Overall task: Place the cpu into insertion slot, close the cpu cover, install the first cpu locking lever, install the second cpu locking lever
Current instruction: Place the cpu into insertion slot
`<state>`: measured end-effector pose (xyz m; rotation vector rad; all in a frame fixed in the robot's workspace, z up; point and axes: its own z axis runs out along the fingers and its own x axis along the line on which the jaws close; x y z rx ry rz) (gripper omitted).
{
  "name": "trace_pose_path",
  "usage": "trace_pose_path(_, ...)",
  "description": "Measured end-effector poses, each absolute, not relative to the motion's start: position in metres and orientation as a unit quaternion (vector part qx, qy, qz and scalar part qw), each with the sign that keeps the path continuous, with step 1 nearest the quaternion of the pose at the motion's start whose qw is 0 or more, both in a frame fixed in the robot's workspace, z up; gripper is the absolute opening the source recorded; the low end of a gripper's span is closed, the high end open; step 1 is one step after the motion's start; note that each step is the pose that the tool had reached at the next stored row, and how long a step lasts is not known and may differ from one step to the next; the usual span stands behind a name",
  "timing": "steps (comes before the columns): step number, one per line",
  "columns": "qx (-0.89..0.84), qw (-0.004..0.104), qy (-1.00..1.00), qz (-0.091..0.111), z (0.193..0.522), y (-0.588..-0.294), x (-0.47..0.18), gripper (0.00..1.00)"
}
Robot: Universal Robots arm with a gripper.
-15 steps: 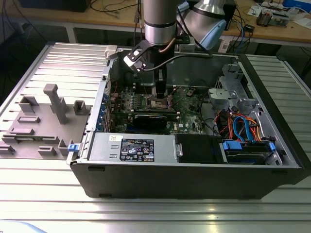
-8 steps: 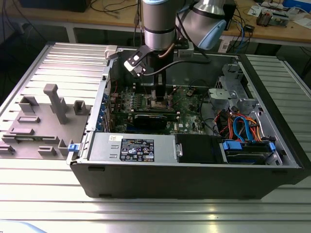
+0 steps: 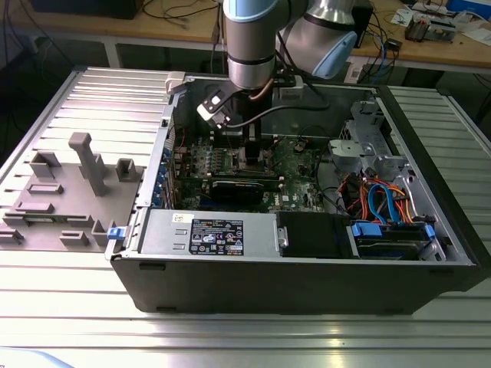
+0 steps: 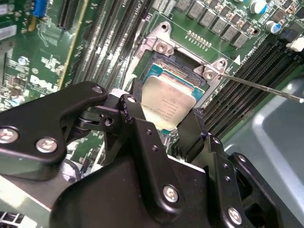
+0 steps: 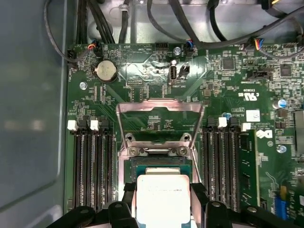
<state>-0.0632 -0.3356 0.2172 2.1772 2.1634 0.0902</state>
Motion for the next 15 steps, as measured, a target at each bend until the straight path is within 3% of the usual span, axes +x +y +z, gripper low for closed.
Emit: trace_pose_path(15,0.708,0.038,0.704,0.032,0.203,-0.335,-0.063,0.54)
